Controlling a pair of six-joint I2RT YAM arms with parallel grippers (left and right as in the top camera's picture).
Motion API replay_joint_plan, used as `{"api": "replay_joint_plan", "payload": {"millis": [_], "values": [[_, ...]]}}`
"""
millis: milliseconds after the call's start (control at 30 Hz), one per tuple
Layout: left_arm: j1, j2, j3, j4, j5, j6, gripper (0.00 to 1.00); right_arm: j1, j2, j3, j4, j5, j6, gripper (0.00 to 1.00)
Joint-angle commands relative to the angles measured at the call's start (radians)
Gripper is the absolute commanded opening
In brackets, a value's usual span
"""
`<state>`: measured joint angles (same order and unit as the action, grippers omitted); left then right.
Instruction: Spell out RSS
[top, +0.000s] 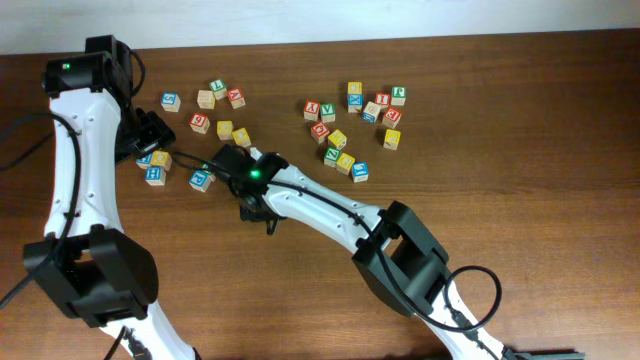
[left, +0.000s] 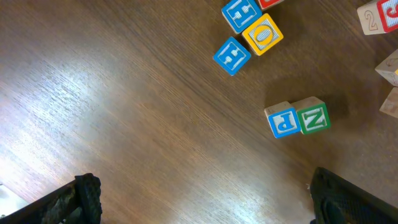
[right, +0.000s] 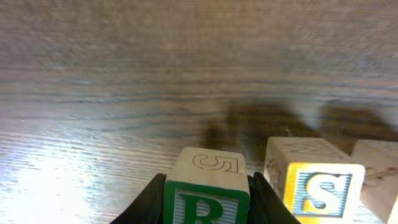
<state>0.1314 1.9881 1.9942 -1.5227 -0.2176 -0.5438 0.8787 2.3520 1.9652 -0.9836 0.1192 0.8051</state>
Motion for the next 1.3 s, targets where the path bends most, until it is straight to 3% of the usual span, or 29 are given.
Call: {"api": "replay_joint_plan", "payload": {"millis": [0, 1267], "values": [[0.003, -0.013, 0.006, 0.000, -0.005, -0.017, 0.99, 0.002, 0.011, 0.026, -0.007, 0.044, -0.003, 0.25], [0.003, -0.013, 0.006, -0.001, -0.005, -0.017, 0.99, 0.003, 0.011, -0.043, 0.039, 0.013, 0.019, 0.26]]}}
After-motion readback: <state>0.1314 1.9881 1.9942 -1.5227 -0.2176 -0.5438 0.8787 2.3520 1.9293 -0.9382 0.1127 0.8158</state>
